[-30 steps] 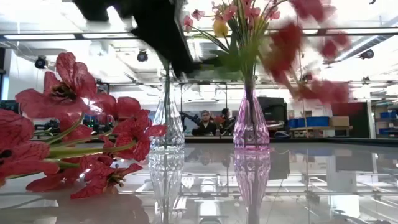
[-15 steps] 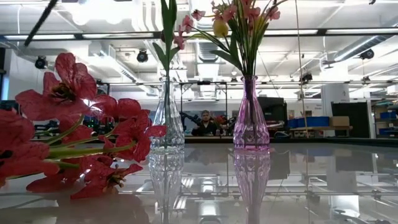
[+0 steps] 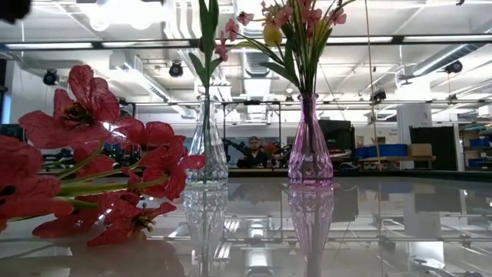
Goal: Sort flowers into vase by color
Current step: Put the right red flower into the transparent vase
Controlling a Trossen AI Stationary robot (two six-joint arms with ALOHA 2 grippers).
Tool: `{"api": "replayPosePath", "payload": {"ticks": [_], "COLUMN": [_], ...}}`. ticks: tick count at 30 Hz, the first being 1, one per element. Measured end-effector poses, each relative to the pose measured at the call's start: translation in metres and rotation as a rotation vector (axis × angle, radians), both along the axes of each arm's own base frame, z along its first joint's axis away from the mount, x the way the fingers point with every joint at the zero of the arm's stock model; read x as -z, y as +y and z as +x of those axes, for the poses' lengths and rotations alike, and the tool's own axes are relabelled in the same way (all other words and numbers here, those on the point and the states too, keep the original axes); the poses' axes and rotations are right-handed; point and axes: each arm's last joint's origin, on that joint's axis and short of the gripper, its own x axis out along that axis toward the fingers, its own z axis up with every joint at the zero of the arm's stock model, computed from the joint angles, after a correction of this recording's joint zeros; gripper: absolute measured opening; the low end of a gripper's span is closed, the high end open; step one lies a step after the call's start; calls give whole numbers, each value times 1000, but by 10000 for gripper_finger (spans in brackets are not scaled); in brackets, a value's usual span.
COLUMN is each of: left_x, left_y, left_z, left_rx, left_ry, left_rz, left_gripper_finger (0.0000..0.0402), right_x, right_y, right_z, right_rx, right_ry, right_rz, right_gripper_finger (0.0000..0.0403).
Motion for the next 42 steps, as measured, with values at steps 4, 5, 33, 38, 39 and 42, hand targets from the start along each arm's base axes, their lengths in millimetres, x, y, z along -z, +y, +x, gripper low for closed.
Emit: {"api": "replayPosePath", "payload": {"ticks": [4, 5, 33, 38, 39, 42], "left_x": [-1, -2, 32, 45, 49, 57], "left_y": [30, 36, 57, 58, 58, 57], "left_z": [18, 23, 55, 51, 51, 55], "left_rx": [32, 27, -36, -30, -26, -22], "left_ry": [-64, -62, 39, 51, 53, 52], "left_rz": [-19, -24, -98, -157, -165, -173], "left_gripper_finger": [0, 0, 0, 0, 0, 0], "right_x": [0, 0, 0, 0, 0, 0], "right_y": [0, 0, 0, 0, 0, 0], "right_z": [0, 0, 0, 0, 0, 0], "right_rx": [-1, -1, 7, 7, 7, 9], "right_ry": [1, 1, -3, -3, -3, -5], "right_rz": [-2, -2, 15, 14, 14, 10], "right_gripper_finger": [209, 209, 209, 209, 209, 209]}}
